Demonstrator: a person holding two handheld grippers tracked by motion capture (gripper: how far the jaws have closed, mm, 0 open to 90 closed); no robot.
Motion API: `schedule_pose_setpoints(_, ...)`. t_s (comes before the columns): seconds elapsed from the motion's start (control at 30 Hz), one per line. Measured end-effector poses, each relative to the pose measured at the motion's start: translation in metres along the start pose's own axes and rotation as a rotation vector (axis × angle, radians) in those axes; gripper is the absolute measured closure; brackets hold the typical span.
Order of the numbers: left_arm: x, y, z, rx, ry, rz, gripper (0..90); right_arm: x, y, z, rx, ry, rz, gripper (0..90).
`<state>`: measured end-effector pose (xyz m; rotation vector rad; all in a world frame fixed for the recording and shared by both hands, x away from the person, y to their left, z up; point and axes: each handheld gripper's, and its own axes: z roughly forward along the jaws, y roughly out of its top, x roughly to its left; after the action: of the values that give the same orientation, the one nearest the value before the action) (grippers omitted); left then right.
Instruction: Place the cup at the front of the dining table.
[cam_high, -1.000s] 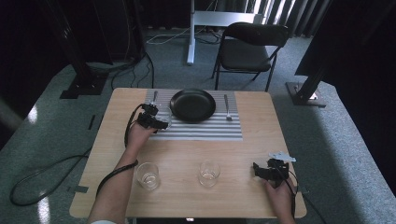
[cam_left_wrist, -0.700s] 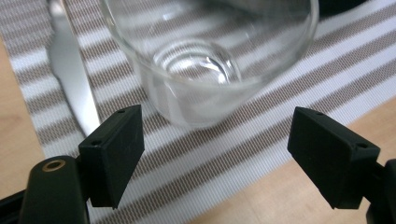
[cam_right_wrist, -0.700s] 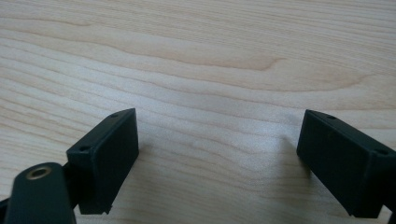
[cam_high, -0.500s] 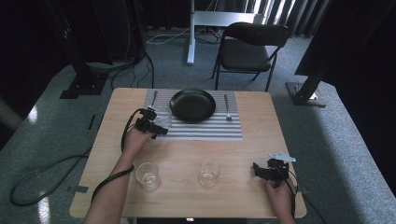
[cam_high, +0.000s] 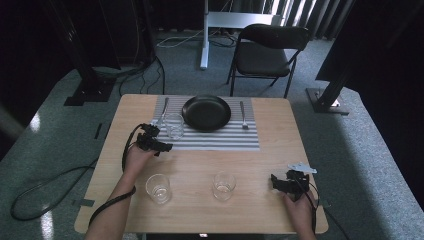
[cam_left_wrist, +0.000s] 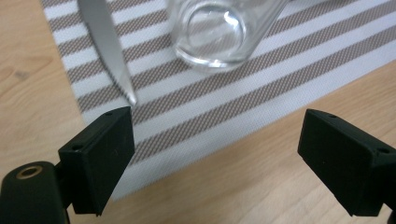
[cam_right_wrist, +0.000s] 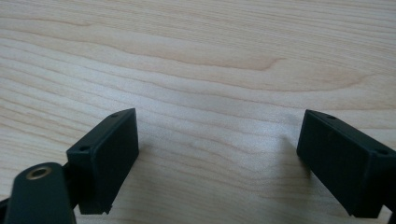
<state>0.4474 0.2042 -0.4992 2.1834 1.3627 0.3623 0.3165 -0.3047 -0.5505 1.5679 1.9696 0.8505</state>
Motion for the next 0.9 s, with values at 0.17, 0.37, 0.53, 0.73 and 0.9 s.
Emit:
schedule_pose_setpoints(0.17, 0.003, -0.008, -0.005, -0.012, 0.006, -0.016, 11.4, 0.000, 0.000, 0.000, 0.000, 0.000, 0.000, 12.1)
schedule_pose_setpoints(0.37, 0.007, -0.019, -0.015, -0.032, 0.013, -0.019, 11.4, 0.000, 0.000, 0.000, 0.000, 0.000, -0.001, 12.1)
schedule_pose_setpoints(0.53, 0.009, -0.026, -0.018, -0.026, 0.017, -0.017, 11.4, 0.000, 0.000, 0.000, 0.000, 0.000, 0.000, 12.1)
schedule_pose_setpoints(0.73, 0.014, -0.036, -0.023, -0.031, 0.030, -0.024, 11.4, 0.000, 0.000, 0.000, 0.001, 0.000, -0.001, 12.1)
schedule_pose_setpoints(0.9, 0.019, -0.046, -0.028, -0.035, 0.033, -0.045, 11.4, 0.000, 0.000, 0.000, 0.000, 0.000, -0.001, 12.1)
